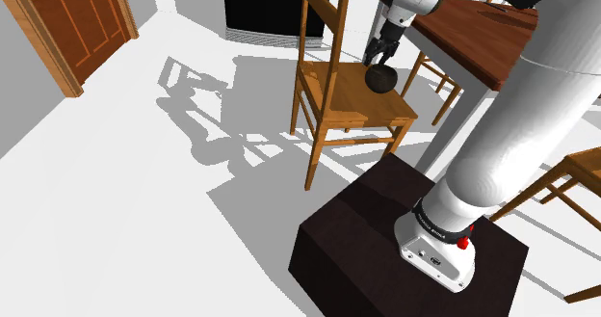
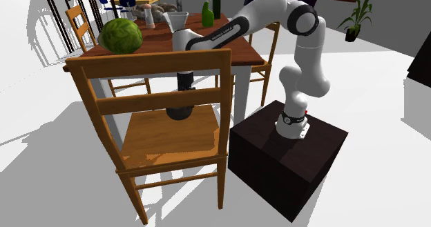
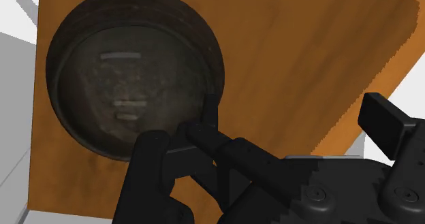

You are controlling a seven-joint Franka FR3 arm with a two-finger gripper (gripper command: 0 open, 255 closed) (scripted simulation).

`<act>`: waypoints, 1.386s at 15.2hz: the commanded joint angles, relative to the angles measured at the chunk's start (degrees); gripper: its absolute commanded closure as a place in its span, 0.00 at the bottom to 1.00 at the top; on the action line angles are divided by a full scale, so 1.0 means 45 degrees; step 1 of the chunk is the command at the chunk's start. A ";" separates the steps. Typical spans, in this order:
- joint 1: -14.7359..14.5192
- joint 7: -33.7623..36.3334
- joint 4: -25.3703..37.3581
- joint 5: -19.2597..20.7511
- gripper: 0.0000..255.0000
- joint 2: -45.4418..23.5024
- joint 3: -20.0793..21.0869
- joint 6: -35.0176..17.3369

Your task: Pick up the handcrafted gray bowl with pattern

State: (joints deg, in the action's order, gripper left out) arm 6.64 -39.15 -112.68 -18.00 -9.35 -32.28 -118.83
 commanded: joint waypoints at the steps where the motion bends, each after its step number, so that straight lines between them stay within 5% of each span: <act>1: 0.0407 -0.0632 0.0665 -0.0567 0.00 -0.0954 -0.0067 0.0072; 12: 0.0965 -0.1546 0.0912 -0.1595 0.00 -0.2481 0.0225 -0.0764; 13: 0.0963 -0.1546 0.0905 -0.1595 1.00 -0.2479 0.0226 -0.0769; 21: 0.0962 -0.1538 0.0925 -0.1601 1.00 -0.2493 0.0231 -0.0763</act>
State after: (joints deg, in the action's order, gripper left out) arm 10.95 -46.07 -108.51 -25.20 -20.48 -31.23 -122.25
